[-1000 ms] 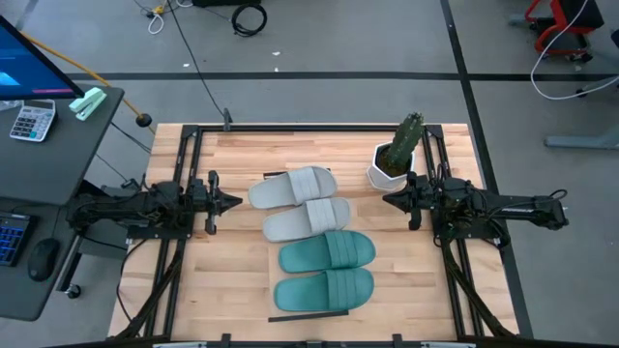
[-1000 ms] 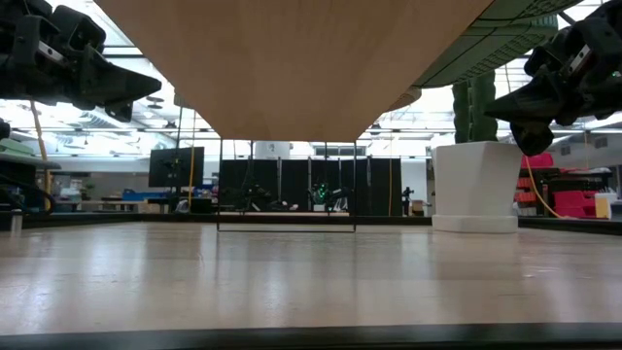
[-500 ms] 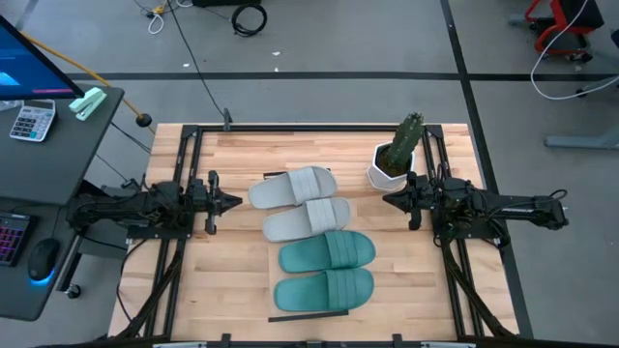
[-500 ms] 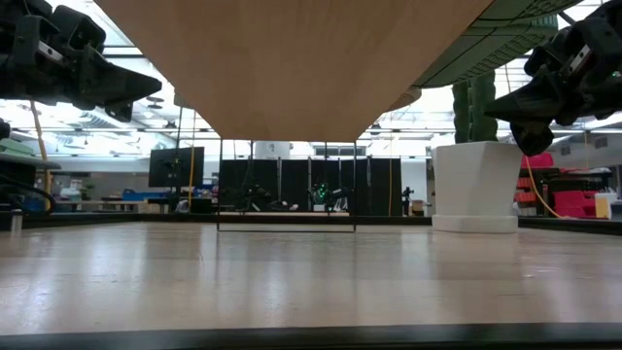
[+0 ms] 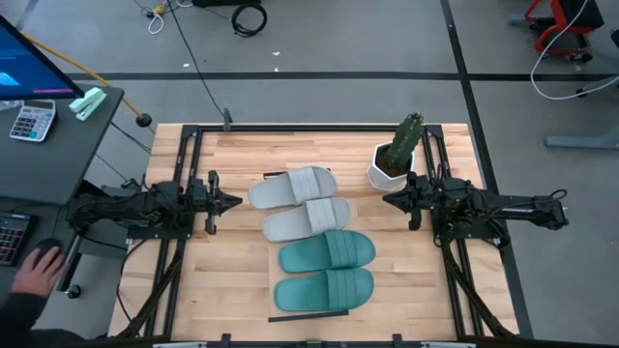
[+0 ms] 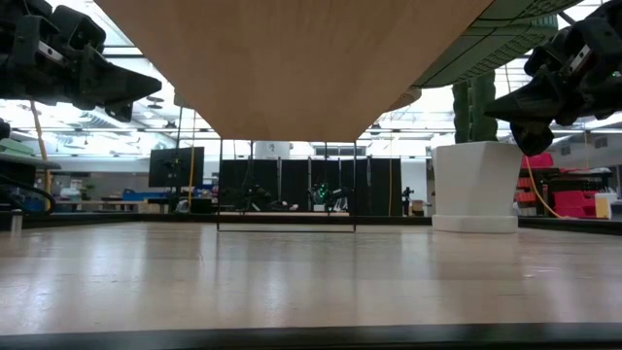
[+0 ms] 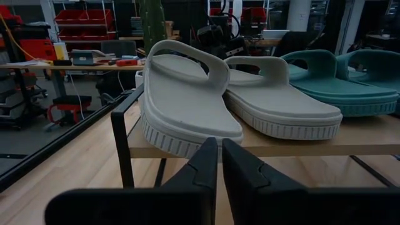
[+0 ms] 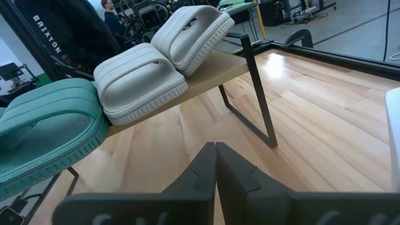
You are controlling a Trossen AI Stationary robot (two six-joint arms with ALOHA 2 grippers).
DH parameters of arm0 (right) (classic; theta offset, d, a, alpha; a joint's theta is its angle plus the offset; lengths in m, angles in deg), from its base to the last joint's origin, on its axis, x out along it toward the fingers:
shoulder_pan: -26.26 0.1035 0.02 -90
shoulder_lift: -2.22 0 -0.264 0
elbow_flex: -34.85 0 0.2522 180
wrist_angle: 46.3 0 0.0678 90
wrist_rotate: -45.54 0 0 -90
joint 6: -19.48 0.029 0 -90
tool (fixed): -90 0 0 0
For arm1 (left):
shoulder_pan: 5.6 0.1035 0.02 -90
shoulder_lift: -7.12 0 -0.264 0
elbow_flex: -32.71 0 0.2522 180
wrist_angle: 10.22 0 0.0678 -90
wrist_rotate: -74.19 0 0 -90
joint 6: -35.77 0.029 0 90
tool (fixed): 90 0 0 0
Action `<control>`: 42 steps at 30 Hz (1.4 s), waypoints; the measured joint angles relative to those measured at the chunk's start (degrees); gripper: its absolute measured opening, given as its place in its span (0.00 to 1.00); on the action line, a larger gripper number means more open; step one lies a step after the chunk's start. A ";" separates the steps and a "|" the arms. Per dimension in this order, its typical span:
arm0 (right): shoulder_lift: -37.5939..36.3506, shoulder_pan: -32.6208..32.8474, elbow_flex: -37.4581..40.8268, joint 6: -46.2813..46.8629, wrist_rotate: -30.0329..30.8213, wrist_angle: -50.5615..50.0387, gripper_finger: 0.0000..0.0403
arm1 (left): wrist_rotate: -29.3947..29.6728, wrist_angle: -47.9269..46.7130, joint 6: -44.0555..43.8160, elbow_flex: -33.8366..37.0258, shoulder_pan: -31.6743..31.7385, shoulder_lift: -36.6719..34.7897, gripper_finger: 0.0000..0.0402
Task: Pick and place slides into the shelf
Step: Return to Home Position
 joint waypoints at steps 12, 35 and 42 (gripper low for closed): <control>0.01 -0.01 0.00 -0.01 0.00 0.00 0.04 | -0.02 0.00 0.00 0.00 0.00 -0.02 0.06; 0.01 0.00 0.00 0.00 0.00 -0.01 0.04 | -0.01 0.00 0.00 0.01 -0.01 -0.01 0.06; 0.02 0.00 0.00 -0.01 0.00 0.00 0.04 | -0.01 -0.01 0.00 0.01 -0.01 -0.01 0.05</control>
